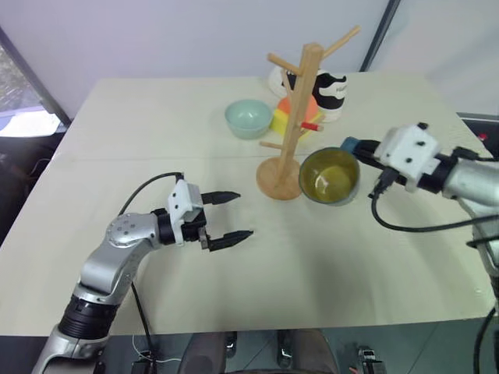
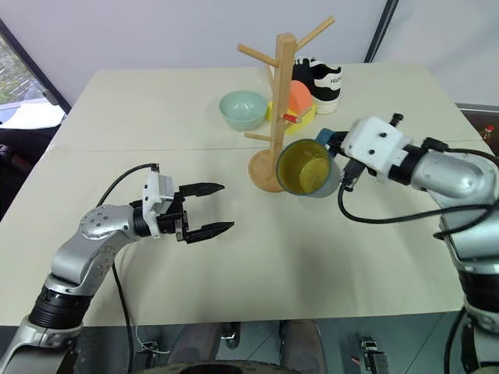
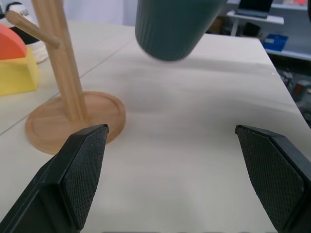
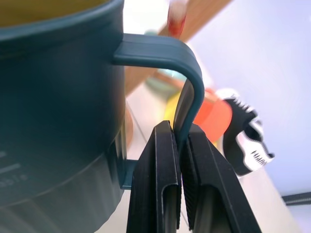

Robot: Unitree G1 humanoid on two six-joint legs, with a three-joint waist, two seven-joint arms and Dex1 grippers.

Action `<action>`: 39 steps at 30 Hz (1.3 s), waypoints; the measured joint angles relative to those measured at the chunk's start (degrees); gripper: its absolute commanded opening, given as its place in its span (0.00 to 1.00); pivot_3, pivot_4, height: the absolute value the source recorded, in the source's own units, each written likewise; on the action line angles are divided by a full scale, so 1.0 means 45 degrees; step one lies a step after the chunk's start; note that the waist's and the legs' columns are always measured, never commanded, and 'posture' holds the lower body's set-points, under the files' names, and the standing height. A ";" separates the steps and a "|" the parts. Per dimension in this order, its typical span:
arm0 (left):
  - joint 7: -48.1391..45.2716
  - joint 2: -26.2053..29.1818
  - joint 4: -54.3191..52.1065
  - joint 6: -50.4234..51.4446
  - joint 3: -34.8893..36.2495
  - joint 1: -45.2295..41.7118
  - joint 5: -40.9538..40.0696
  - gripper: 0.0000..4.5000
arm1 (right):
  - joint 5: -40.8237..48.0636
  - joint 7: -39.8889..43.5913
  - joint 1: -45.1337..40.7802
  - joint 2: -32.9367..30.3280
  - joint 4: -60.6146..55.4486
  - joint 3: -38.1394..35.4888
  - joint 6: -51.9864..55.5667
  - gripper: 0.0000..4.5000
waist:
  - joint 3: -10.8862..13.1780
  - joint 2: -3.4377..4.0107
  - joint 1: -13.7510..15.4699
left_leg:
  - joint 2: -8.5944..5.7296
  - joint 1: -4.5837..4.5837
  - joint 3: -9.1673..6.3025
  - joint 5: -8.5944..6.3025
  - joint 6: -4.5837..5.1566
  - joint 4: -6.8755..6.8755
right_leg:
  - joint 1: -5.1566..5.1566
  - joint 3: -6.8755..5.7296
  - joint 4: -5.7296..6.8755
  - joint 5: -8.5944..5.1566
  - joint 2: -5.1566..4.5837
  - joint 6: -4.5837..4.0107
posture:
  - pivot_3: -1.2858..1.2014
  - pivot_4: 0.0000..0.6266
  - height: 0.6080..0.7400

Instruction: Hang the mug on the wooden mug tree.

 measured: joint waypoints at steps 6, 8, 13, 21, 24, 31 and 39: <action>0.0552 -0.0196 -0.0337 0.0105 0.0299 -0.0033 -0.0029 1.00 | -0.0630 0.0582 -0.2162 0.0072 0.0799 0.0913 -0.0149 0.01 | 0.0002 0.0000 -0.0005 | 0.0004 -0.0017 0.0005 -0.0004 0.0004 0.0047 | -0.0002 -0.0004 0.0010 0.0025 0.0010 0.0043 | 0.52 0.24 0.94; 0.0709 -0.0244 -0.0541 0.0196 0.0341 -0.0018 -0.0047 1.00 | -0.0795 0.0694 -0.2823 0.0206 0.0982 0.1190 -0.0150 0.01 | 0.0002 0.0000 -0.0004 | 0.0003 -0.0015 0.0005 -0.0014 -0.0015 0.0055 | 0.0002 -0.0001 0.0009 0.0031 0.0006 0.0045 | 0.52 0.24 0.94; 0.0990 -0.0308 -0.0687 0.0238 0.0466 0.0048 -0.0229 1.00 | -0.1135 0.1024 -0.3341 0.0446 0.1286 0.1634 -0.0169 0.01 | 0.0002 0.0000 0.0007 | 0.0000 -0.0016 0.0007 -0.0020 -0.0024 0.0064 | 0.0006 0.0002 0.0004 0.0037 -0.0004 0.0047 | 0.52 0.24 0.94; 0.1132 -0.0298 -0.0831 0.0239 0.0474 0.0094 -0.0274 1.00 | -0.1686 0.1182 -0.3953 0.0885 0.1766 0.1807 -0.0167 0.01 | 0.0002 0.0000 -0.0006 | 0.0004 -0.0016 0.0017 -0.0006 -0.0002 0.0053 | -0.0006 0.0003 0.0017 0.0042 0.0005 0.0051 | 0.52 0.24 0.94; 0.1155 -0.0294 -0.0892 0.0238 0.0476 0.0106 -0.0276 1.00 | -0.2063 0.1161 -0.4124 0.1208 0.1940 0.2158 -0.0163 0.01 | 0.0002 0.0000 -0.0014 | 0.0003 -0.0013 0.0021 -0.0009 -0.0008 0.0060 | -0.0003 0.0002 0.0017 0.0042 0.0005 0.0050 | 0.52 0.24 0.94; 0.1200 -0.0291 -0.0935 0.0238 0.0480 0.0133 -0.0280 1.00 | -0.2530 0.1110 -0.4245 0.1547 0.2364 0.2435 -0.0123 0.22 | 0.0002 0.0000 -0.0009 | 0.0002 -0.0016 0.0026 -0.0006 -0.0001 0.0057 | -0.0007 0.0003 0.0017 0.0047 0.0006 0.0055 | 0.52 0.24 0.94; 0.1203 -0.0267 -0.0938 0.0239 0.0482 0.0133 -0.0285 1.00 | -0.2605 0.1096 -0.4337 0.1382 0.2332 0.2146 -0.0264 0.75 | 0.0002 0.0000 0.0000 | 0.0005 -0.0014 0.0031 -0.0014 -0.0015 0.0062 | -0.0006 0.0000 0.0020 0.0049 0.0010 0.0058 | 0.52 0.24 0.94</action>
